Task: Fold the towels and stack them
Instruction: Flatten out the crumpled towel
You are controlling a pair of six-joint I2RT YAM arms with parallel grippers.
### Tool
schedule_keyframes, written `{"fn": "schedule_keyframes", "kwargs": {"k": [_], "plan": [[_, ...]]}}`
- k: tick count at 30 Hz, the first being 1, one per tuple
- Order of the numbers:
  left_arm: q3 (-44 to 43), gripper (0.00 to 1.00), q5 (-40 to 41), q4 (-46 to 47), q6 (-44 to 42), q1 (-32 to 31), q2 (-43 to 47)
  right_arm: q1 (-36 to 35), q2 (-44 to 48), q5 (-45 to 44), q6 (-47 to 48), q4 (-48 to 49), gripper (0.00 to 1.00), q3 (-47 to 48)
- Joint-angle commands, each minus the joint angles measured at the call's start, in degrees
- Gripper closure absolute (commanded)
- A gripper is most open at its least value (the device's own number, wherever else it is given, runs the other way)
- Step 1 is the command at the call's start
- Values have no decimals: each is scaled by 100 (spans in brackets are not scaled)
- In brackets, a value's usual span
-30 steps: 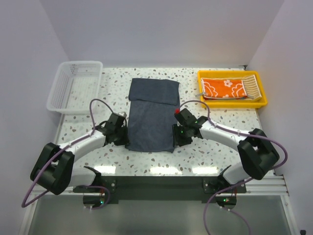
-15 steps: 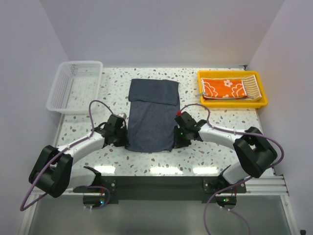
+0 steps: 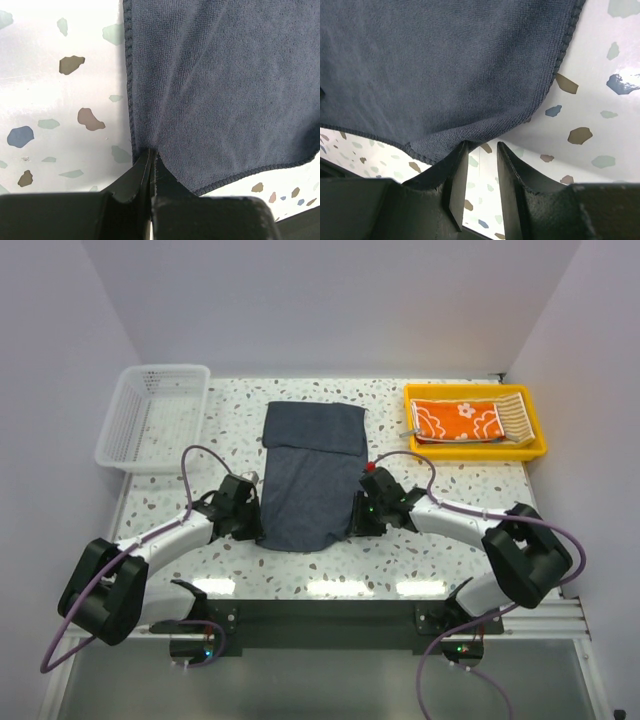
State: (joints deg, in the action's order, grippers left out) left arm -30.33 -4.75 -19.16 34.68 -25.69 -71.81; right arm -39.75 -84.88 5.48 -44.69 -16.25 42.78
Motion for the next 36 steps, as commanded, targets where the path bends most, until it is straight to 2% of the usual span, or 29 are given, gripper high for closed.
{"fn": "schedule_keyframes", "kwargs": {"k": [1,12,15,17,19,20,22,23,27,30,36], "plan": [[123,100,-113,-150,-163,-32,9,2,7,-169,-382,456,66,-200],[132,100,-140,-115,-180,-32,-35,2,-177,-179,-576,1211,61,-192],[132,100,-140,-123,-180,-32,-43,-7,-300,-170,-603,1247,65,-130],[132,100,-131,-123,-172,-32,-44,-7,-345,-187,-594,1160,72,-51],[132,100,-122,-141,-172,-32,-43,2,-362,-222,-541,809,81,89],[124,100,-105,-132,-172,-32,-44,2,-336,-266,-454,616,91,151],[123,100,-96,-150,-172,-32,-44,2,-197,-310,-270,-77,99,370],[115,100,-78,-167,-172,-32,-44,2,-152,-415,-173,-376,100,467],[115,100,-43,-193,-154,-32,-43,2,-195,-695,530,-2324,100,1221],[97,100,-52,-237,-145,-32,-70,2,-494,-951,961,-3179,99,1408],[123,100,-175,-290,-93,-41,-44,-15,-810,-1233,1041,-3621,85,1259]]}}
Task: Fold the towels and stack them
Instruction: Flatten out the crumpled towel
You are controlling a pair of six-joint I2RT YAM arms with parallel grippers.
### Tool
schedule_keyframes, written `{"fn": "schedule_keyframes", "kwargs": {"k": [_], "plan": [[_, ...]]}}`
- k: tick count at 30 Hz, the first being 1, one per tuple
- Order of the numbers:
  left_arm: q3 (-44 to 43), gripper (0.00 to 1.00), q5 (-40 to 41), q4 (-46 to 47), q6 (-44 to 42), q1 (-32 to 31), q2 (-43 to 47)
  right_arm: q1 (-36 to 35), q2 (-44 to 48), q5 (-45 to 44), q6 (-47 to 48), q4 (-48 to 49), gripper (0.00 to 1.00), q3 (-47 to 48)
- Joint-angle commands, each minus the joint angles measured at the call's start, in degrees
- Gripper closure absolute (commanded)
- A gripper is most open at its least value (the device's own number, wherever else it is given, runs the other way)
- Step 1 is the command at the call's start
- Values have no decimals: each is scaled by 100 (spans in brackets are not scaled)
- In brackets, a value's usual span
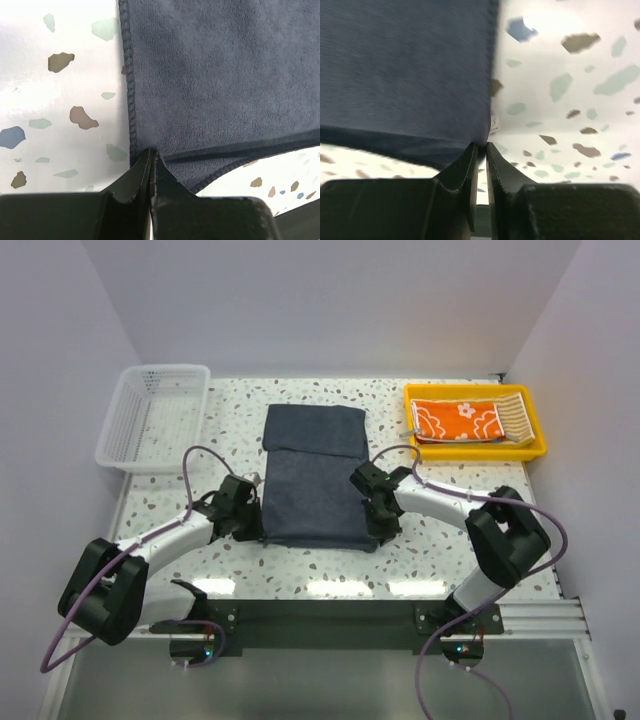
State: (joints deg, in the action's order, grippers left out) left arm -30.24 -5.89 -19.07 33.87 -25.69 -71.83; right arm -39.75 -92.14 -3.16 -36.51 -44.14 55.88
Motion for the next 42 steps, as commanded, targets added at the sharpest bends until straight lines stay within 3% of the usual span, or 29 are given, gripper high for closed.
{"fn": "schedule_keyframes", "kwargs": {"k": [1,9,14,21,32,42], "plan": [[123,100,-70,-308,-3,-41,-41,-16,-102,-422,206,-859,83,-77],[62,99,-377,-404,50,-59,55,-77,283,-97,294,-569,67,27],[-157,88,-361,-772,85,-94,432,-200,732,236,276,-298,70,266],[-571,75,-105,-1336,120,-94,951,-455,539,729,39,537,77,-137],[-299,83,-343,-932,120,-419,680,-473,135,913,48,1179,80,-718],[361,91,-132,-1019,831,-639,925,-464,617,756,-23,996,77,-773]]}}
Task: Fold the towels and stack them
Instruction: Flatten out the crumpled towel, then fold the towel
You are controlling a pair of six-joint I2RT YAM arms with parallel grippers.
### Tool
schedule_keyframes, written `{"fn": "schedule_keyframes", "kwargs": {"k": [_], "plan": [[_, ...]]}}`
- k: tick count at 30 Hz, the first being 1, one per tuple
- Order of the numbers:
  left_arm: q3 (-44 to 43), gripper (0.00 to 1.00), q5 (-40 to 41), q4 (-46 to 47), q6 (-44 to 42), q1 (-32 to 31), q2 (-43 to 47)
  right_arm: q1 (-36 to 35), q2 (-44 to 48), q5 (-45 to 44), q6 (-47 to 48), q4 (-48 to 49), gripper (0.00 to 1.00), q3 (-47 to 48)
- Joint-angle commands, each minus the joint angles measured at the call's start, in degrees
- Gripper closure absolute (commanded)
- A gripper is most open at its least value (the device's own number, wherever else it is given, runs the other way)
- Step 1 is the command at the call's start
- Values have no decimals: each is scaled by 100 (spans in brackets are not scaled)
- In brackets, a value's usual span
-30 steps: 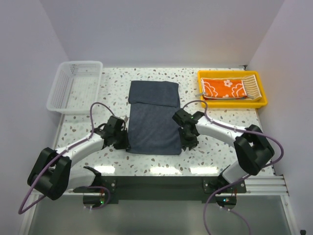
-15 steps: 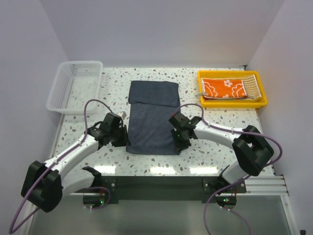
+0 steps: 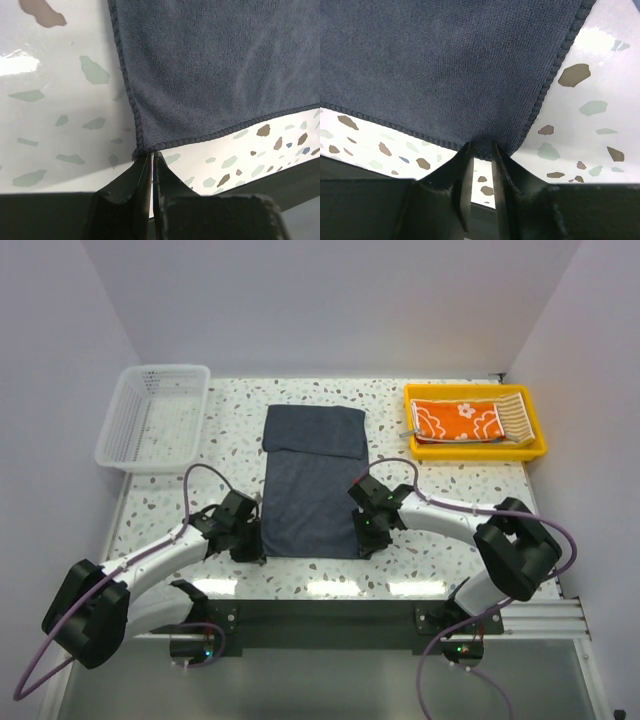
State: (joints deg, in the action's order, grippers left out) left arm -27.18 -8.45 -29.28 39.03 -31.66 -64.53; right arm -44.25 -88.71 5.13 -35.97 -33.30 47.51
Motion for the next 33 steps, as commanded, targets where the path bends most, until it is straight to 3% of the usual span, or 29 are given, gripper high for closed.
{"fn": "schedule_keyframes", "kwargs": {"k": [1,7,11,12,16,20,25,33], "plan": [[-67,91,272,-69,334,-42,248,-22,327,-238,-25,-150,74,162],[-1305,75,826,-675,237,-25,494,451,705,-504,362,-388,58,1049],[-2194,61,1468,-615,-131,194,144,1407,723,-259,599,295,50,1418],[-2413,48,1451,-492,-358,526,21,1567,662,-223,608,463,50,1463],[-2985,38,733,237,-826,1407,-822,2279,190,225,407,1149,50,1744],[-3670,38,731,896,-1098,1697,-2079,2640,-593,550,187,1965,52,2165],[-4567,47,100,1389,-1046,2119,-3553,2711,-1638,709,-51,2441,60,2632],[-5569,53,-219,1697,-993,2331,-4822,2764,-2633,814,-191,2741,63,3230]]}}
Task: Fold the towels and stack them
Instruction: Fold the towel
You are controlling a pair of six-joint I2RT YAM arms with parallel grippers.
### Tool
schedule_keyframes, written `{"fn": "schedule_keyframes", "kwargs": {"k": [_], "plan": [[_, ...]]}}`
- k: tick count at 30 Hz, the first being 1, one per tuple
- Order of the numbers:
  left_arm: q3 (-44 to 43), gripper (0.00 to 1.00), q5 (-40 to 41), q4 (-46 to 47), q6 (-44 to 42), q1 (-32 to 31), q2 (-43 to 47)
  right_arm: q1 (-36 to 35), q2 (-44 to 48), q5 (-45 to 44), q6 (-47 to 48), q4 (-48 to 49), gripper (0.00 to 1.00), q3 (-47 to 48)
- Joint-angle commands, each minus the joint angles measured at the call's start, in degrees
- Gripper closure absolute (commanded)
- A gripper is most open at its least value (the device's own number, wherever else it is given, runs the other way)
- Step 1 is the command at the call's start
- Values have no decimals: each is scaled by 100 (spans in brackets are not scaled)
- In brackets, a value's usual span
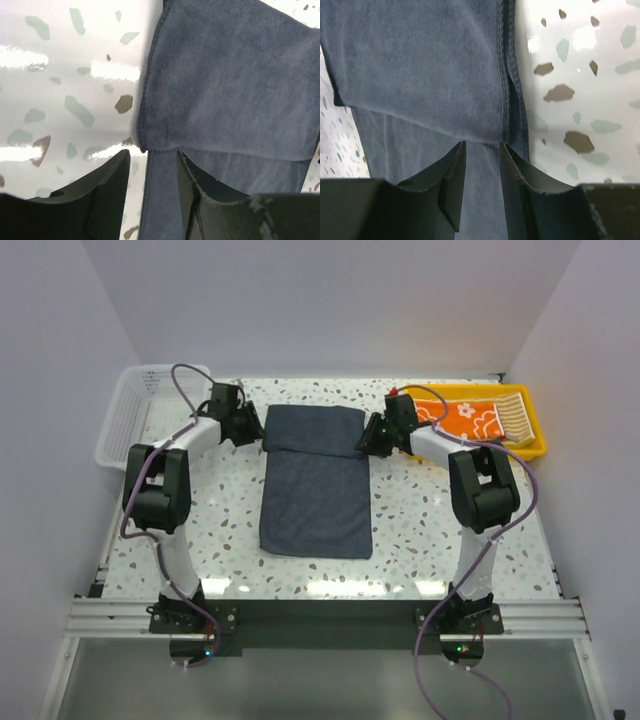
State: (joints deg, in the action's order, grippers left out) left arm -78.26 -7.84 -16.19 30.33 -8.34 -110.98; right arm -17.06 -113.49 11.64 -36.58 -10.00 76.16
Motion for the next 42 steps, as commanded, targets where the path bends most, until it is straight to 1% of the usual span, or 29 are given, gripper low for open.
{"fn": "schedule_keyframes", "kwargs": {"k": [1,7,11,16,22,25,31,32,34,35,37,38,40,42], "plan": [[-497,53,-245,388,-132,8,-335,45,-225,189,-148,428,63,382],[-612,53,-218,318,-150,8,-749,45,-489,225,-227,561,63,443],[-577,53,-192,265,-185,8,-846,45,-560,137,-236,491,63,452],[-576,52,-69,177,-238,8,-890,36,-376,-170,-166,473,63,338],[-576,52,19,46,-299,-1,-908,45,-226,-303,-51,420,62,312],[-550,56,-51,10,-299,-10,-917,45,-261,-259,-51,428,62,312],[-480,66,-87,-25,-325,-106,-873,45,-235,-259,-148,578,62,180],[-462,74,-95,-34,-326,-115,-882,36,-243,-259,-157,552,62,197],[-462,80,-148,-43,-317,-115,-873,36,-244,-250,-165,569,62,189],[-471,86,-139,-34,-317,-115,-864,45,-244,-241,-174,561,62,197],[-471,90,-157,-51,-326,-115,-838,45,-261,-259,-165,552,62,206],[-471,95,-166,-51,-326,-115,-820,45,-270,-267,-174,517,62,215],[-471,100,-183,-51,-326,-115,-759,45,-200,-372,-192,507,62,154],[-471,100,-209,-43,-317,-115,-697,45,-156,-390,-201,560,62,83]]}}
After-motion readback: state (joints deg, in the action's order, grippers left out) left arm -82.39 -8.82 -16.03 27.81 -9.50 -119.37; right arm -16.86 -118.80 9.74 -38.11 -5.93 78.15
